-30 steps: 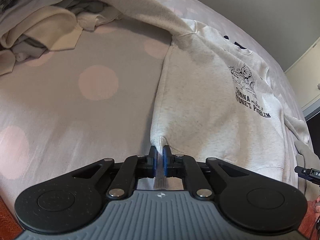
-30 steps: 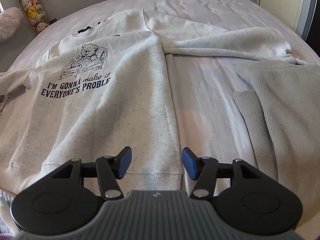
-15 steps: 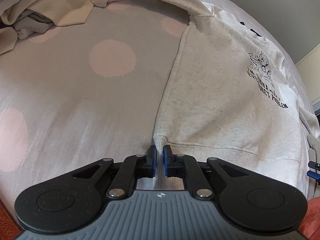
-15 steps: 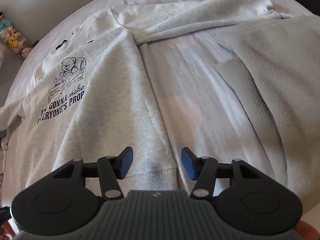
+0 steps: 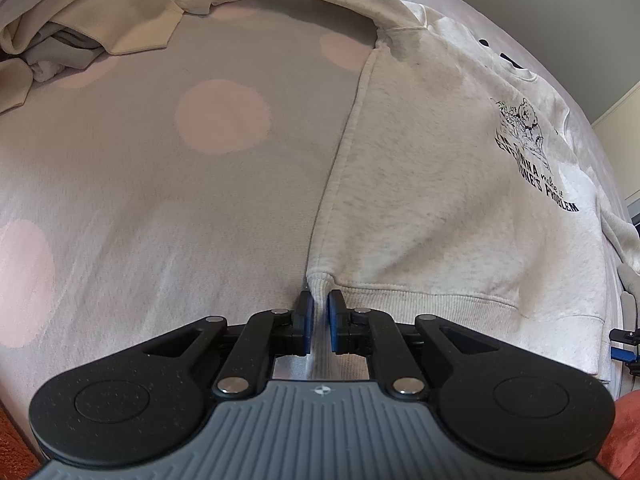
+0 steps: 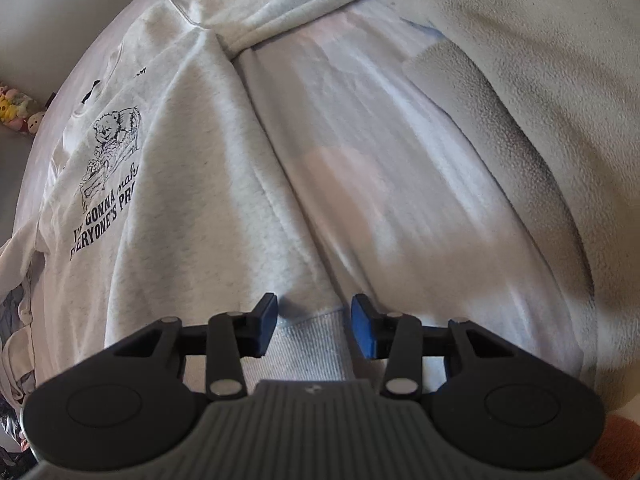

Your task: Fold clothes

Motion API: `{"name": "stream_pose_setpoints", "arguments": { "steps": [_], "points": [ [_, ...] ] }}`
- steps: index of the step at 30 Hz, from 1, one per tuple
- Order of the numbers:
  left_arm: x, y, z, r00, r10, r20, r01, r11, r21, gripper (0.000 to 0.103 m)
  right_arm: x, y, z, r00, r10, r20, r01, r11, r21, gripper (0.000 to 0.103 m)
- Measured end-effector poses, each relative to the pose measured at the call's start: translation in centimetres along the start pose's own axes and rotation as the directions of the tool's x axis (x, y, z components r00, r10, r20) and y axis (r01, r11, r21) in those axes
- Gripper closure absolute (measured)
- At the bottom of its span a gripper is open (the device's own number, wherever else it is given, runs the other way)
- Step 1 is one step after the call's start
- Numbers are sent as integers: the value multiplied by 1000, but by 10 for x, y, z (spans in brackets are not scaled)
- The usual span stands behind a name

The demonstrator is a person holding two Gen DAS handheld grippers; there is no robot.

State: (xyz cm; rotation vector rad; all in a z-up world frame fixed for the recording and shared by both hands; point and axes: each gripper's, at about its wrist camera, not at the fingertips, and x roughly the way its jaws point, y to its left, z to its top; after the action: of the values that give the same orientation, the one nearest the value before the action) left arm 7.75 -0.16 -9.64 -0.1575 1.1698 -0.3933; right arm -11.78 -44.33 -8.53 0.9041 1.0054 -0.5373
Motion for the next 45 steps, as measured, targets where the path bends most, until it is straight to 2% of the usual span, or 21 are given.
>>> {"name": "stream_pose_setpoints", "arguments": {
  "steps": [3,6,8,11,14,16,20,24,29,32,34,39,42,44,45],
  "points": [
    [0,1,0,1000,-3,0,3,1000,-3,96,3,10,0,1000,-11,-20,9,997,-73,58],
    [-1,3,0,1000,-8,3,8,1000,-6,96,1,16,-2,1000,-24,-4,23,993,-115,70],
    [-8,5,2,999,-35,15,35,999,-20,97,-7,17,-4,999,-23,34,27,992,-123,87],
    [-21,9,7,995,-93,35,95,994,-47,98,-28,21,-5,996,-4,86,15,991,-134,91],
    [-43,13,19,980,-190,63,195,978,-71,99,-60,23,1,991,42,129,-24,990,-139,92],
    [-58,12,25,970,-232,71,236,970,-61,99,-84,24,7,986,56,154,-33,989,-147,93],
    [-84,8,31,954,-291,69,293,956,-25,99,-118,31,12,980,-5,199,50,973,-223,93],
    [-74,6,23,975,-220,-16,220,975,34,100,-105,33,6,989,-74,129,108,953,-283,93],
    [-52,23,6,996,-61,-71,65,996,60,103,-70,19,-7,983,-164,85,183,920,-347,93],
    [-44,39,4,994,-66,-87,67,998,0,103,-50,15,-5,977,-204,68,214,905,-369,93],
    [-45,39,4,995,-61,-77,62,998,2,103,-42,17,-6,973,-223,60,229,888,-400,93],
    [-51,18,4,998,-47,-45,50,996,74,103,-44,19,-9,972,-225,68,232,873,-430,88],
    [-51,3,3,996,-74,-51,79,990,120,103,-49,22,-13,969,-230,84,243,864,-441,82],
    [-49,-4,4,996,-76,-53,83,987,140,96,-52,29,-16,967,-230,112,256,855,-451,71],
    [-49,-7,5,996,-73,-52,80,986,148,85,-54,30,-15,966,-228,122,259,852,-454,66]
  ]
}}
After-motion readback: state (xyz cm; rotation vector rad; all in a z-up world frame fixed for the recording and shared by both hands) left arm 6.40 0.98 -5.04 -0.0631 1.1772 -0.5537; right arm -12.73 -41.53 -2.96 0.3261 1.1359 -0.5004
